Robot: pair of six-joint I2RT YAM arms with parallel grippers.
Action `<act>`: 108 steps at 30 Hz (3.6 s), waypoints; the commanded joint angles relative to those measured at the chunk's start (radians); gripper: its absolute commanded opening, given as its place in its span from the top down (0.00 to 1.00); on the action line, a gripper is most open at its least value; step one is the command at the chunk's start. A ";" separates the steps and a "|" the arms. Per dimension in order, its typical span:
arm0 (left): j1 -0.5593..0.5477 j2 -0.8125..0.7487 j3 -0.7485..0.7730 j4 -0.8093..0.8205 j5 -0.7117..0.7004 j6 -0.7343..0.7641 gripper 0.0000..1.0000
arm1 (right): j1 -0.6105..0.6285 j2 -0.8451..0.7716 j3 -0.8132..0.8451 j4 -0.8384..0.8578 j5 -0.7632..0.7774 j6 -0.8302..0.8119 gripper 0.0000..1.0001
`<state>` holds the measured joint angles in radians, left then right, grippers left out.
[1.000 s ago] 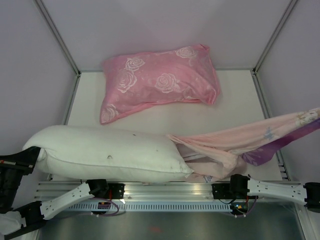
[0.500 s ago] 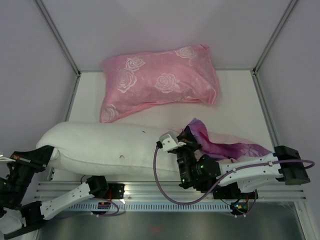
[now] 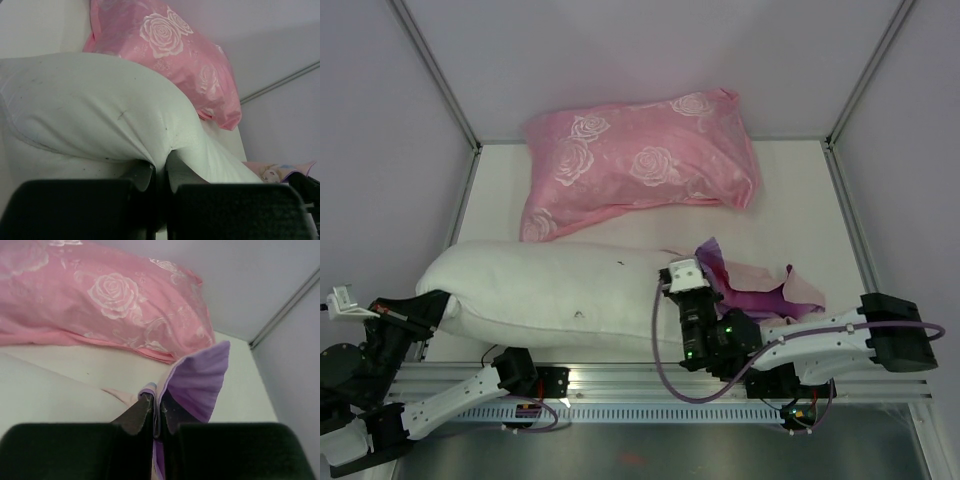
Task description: Remove the pillowcase from the pillow
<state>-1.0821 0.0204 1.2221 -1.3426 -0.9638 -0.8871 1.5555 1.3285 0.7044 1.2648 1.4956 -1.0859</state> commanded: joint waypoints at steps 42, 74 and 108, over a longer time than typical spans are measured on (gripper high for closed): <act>0.005 -0.063 0.016 0.103 0.016 -0.012 0.98 | -0.943 -0.200 0.204 -2.073 -1.149 1.615 0.02; 0.005 -0.073 0.091 0.086 0.048 0.014 0.98 | -1.199 0.046 0.207 -1.826 -0.873 1.862 1.00; 0.005 0.010 -0.383 0.358 0.280 -0.044 0.98 | -1.398 -0.027 0.691 -1.956 -1.521 1.526 0.02</act>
<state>-1.0775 0.0380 0.8341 -1.0847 -0.7006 -0.9047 0.1299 1.4796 1.5051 -0.7113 0.1390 0.4019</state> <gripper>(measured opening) 0.054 0.980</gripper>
